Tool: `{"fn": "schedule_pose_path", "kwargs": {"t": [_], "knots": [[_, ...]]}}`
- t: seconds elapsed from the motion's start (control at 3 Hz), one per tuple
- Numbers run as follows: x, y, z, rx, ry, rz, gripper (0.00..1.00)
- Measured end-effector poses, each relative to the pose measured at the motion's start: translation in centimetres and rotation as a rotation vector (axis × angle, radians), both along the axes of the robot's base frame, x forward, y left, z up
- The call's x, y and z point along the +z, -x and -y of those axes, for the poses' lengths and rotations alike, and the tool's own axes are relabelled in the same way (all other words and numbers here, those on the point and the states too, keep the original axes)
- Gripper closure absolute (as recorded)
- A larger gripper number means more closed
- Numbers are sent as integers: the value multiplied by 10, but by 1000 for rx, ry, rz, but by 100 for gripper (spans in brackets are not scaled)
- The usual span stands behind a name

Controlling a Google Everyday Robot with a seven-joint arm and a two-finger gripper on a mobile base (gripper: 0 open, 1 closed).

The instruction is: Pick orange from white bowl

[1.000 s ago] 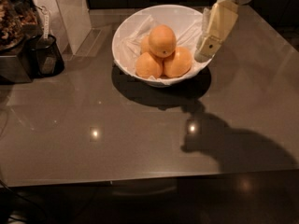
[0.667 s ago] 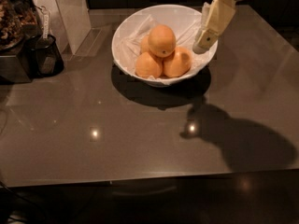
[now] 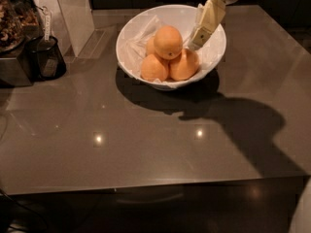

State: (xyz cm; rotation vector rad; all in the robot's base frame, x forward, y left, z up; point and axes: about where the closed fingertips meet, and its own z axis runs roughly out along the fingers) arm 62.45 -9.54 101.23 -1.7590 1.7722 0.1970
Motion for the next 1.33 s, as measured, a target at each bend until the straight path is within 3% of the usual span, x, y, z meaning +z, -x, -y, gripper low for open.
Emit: {"fn": "schedule_pose_path", "kwargs": {"t": [0.67, 1.33], "knots": [[-49, -27, -28, 42, -77, -121, 0], [-80, -43, -50, 70, -101, -184, 0]]}}
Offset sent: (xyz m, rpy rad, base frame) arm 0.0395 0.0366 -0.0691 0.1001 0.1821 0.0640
